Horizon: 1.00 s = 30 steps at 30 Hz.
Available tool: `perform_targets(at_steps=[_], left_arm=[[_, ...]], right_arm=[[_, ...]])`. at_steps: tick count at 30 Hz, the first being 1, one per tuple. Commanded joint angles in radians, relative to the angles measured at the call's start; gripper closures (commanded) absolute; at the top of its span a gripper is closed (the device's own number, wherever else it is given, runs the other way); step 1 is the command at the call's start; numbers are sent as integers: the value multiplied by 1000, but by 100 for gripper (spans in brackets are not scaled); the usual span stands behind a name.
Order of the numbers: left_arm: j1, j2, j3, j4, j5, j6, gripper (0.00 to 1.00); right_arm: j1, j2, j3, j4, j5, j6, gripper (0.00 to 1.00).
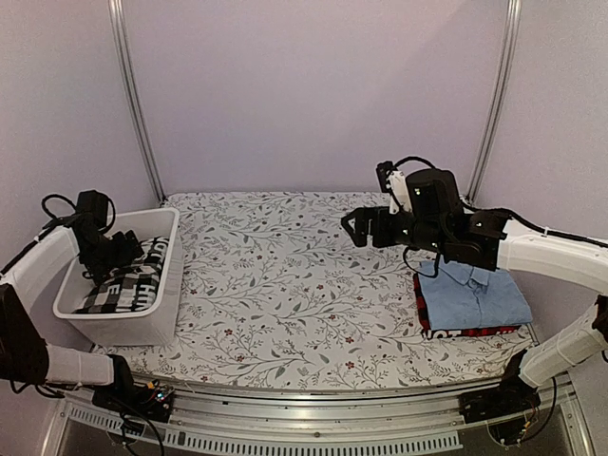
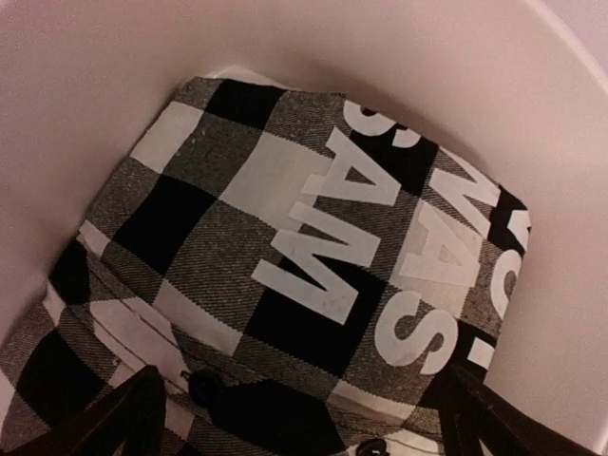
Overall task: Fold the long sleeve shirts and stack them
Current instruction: Pick up the crumpled shirt from the bin.
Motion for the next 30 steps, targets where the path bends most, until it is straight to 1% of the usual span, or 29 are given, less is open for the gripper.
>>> perform_targets(at_steps=[1,3,5,6,8,11,12,13,14,15,16,21,30], left_arm=[[28,31,-50,92,110,11,0],[28,43,-58,101,112,6,5],[29,50,-64,111,112,6,17],[29,56,-64,112,112,6,26],[30,61,-59,108,112,7,47],[29,53,-58,108,112,8,71],[29,51,-59,109,112,10,77],[30,47,-58,108,112,11,85],[29,45,-55,108,112,13,89],[29,40,-56,110,112,15,96],[29,36,-53,110,112,18,100],[28,8,2,82,112,44,100],[9,-46,246,-3,102,97,100]], right_arm=[[1,-27,-36,11,-8,15,1],[1,-37,-44,14,-4,17,1],[1,-40,-49,17,-5,18,1],[1,-41,-50,17,-5,19,1],[1,-41,-50,17,-6,18,1],[1,-42,-50,17,-7,18,1],[1,-43,-50,18,-6,18,1],[1,-43,-51,18,-5,17,1],[1,-42,-51,18,-5,17,1],[2,-41,-49,17,-6,16,1],[1,-41,-45,16,-8,14,1],[2,-37,-27,4,-2,6,1],[1,-29,-7,-2,-8,6,1]])
